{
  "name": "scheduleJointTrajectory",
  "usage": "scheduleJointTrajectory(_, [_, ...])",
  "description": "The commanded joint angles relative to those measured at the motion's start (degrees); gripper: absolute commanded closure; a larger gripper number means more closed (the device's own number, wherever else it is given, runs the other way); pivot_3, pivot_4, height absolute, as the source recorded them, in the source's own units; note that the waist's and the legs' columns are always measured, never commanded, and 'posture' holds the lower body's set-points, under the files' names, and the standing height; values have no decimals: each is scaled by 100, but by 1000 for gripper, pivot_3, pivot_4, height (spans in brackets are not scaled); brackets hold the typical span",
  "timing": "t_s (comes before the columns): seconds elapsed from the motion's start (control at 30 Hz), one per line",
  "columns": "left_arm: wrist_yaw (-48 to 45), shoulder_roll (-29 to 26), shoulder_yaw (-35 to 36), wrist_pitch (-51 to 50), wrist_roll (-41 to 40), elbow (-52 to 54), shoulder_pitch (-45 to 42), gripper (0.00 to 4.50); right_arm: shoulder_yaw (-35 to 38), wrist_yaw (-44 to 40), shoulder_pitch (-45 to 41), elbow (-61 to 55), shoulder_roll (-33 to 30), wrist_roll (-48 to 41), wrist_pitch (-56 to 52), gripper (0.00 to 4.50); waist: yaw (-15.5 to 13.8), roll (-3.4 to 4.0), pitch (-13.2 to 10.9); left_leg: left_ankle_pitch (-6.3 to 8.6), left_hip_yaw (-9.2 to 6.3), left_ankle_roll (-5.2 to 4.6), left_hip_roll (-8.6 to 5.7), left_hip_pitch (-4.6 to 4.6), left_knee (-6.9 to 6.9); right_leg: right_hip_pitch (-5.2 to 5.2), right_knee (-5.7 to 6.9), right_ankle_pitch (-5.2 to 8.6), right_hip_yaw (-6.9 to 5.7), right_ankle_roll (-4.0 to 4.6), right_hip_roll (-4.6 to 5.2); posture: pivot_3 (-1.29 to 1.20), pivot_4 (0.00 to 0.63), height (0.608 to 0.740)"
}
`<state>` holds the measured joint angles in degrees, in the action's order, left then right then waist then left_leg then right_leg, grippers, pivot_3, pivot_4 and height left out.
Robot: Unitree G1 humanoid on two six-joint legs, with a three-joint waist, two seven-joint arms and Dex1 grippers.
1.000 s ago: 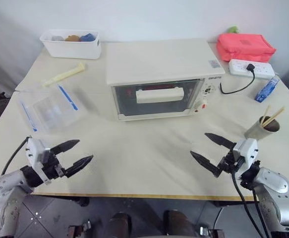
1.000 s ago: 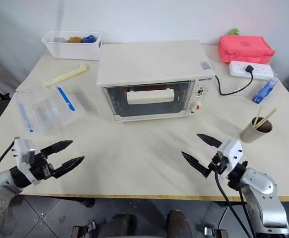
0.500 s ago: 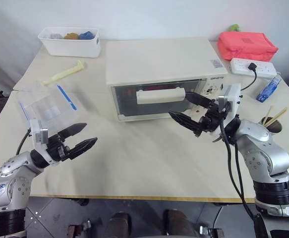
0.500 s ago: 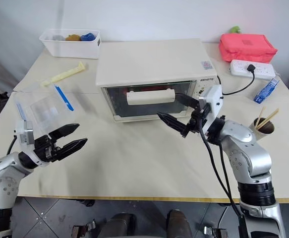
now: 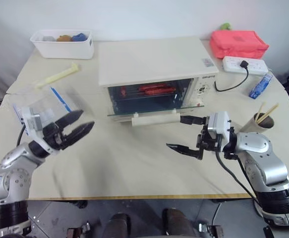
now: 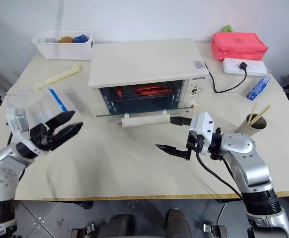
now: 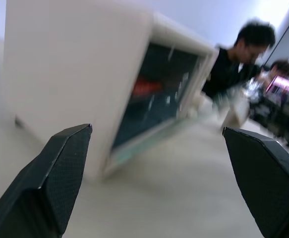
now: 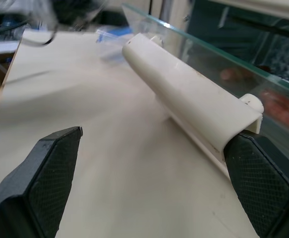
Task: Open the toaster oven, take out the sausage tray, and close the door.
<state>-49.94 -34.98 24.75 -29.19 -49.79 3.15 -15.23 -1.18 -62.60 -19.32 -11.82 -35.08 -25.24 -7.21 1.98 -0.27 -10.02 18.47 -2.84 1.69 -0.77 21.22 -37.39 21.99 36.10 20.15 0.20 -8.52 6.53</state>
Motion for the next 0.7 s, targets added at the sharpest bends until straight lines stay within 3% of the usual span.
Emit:
scheduleJointTrajectory(0.03, [100,26,-17,36,33,-280,-410,1132,41,-144,-112,8,24,55,435,0,-8,0,0,0,0,0,-1,0,-1,0,2,0,-1,0,2,0,150,740])
scheduleJointTrajectory(0.2, [-49,445,-1050,473,903,-760,-1186,2691,-22,-64,-137,105,107,231,664,0,-67,-3,-2,0,-4,0,-10,4,-22,-8,0,-3,-7,-5,5,0,150,740])
scheduleJointTrajectory(0.4, [-320,805,-1457,565,1058,-862,-1375,4492,49,68,22,-1,88,292,676,0,-27,-6,-4,2,-4,-1,-9,9,-27,-5,-1,-6,-6,-12,4,0,150,740])
scheduleJointTrajectory(0.57, [-708,723,-1882,801,1522,-926,-1261,4492,421,450,752,-279,-57,368,606,0,-64,-6,-4,3,-5,-2,-11,8,-35,-12,-1,-6,-6,-12,7,0,150,740])
scheduleJointTrajectory(0.7, [-954,562,-2283,1254,2133,-1052,-1086,4492,1273,888,2260,-445,-124,582,908,0,-215,-6,-4,7,-11,-9,-20,7,-46,-31,-11,-11,-6,-20,10,0,150,740])
